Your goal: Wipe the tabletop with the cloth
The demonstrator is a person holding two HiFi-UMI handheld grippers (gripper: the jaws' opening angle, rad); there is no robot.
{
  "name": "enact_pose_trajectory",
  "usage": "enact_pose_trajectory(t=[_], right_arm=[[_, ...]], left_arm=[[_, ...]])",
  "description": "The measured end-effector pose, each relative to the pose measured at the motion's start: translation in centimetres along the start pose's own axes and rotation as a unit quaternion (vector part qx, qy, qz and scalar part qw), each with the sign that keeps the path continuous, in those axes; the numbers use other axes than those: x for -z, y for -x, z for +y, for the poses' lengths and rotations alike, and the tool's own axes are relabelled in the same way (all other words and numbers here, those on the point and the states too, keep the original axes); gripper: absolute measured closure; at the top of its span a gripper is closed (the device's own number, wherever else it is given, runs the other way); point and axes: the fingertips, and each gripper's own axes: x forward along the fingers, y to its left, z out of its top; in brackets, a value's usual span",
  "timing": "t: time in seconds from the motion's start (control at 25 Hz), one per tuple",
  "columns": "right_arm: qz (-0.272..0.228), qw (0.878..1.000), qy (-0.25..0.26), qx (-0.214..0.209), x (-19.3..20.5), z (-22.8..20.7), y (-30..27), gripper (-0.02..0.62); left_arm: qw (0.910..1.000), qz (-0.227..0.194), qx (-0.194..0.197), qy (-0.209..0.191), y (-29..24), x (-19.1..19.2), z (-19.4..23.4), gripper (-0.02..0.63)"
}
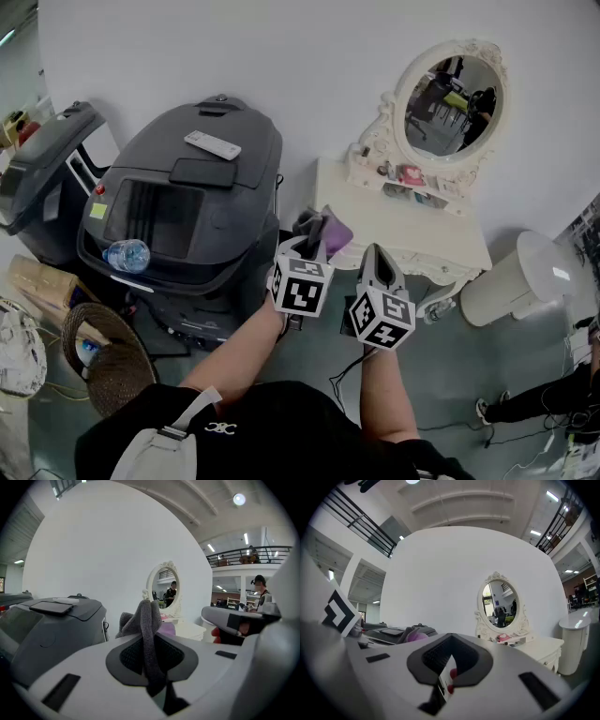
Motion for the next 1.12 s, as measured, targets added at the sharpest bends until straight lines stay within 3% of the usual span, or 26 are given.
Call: enact_pose_trajectory(t=[0.6, 1.12], right_arm=[[0.025, 0.999, -0.037, 0.013, 2.4, -1.8, -0.7, 0.591], [0.026, 0.998, -0.057, 0.007, 1.6, -4.9, -6.8, 0.592]], left_arm=[[0.9993, 0.023, 0.027, -0.008, -1.9, 1.4, -1.2, 0.557], [0.9984, 0.045, 0.020, -0.026, -8.2, -0.3, -0.2, 0.557]])
